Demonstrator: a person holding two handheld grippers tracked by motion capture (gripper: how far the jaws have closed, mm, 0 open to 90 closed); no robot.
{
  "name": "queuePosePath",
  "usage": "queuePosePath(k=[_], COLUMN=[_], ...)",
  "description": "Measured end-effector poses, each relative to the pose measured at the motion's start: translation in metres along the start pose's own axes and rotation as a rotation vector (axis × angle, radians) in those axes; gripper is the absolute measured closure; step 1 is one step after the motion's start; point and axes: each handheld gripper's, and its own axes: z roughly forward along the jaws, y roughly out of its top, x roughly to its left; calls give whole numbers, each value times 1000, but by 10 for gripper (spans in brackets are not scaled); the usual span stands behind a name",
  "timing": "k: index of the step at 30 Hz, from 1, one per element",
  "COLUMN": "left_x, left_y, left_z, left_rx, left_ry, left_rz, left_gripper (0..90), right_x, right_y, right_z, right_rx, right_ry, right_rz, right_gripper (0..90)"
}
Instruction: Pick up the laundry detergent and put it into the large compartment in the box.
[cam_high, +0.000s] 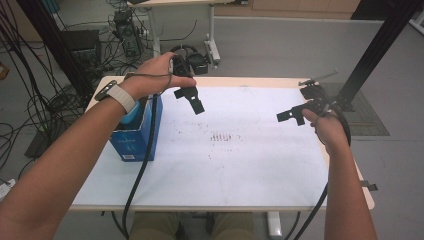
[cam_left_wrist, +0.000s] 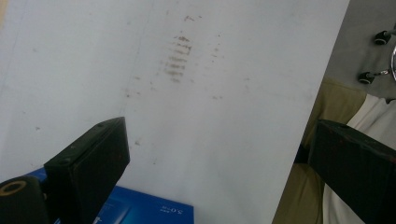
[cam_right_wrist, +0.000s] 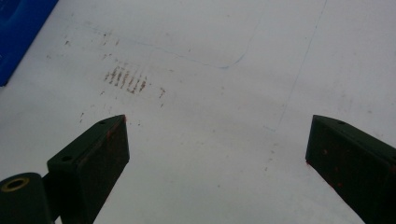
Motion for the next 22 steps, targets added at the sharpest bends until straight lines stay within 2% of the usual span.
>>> queuePosePath(k=[16, 17, 20, 22], left_x=[1, 1, 1, 1], left_y=[2, 2, 2, 1], left_z=[1, 1, 0, 0], left_rx=[4, 3, 3, 1], left_ry=[-4, -4, -5, -5], left_rz=[-6, -8, -11, -11], left_gripper=[57, 57, 57, 56], right_x=[-1, -3, -1, -3], right_y=[-2, -2, -1, -2], right_z=[-1, 0, 0, 1], right_rx=[-1, -7, -2, -6], right_ry=[-1, 0, 0, 1], right_rz=[0, -18, -1, -18], right_gripper=[61, 62, 62, 62])
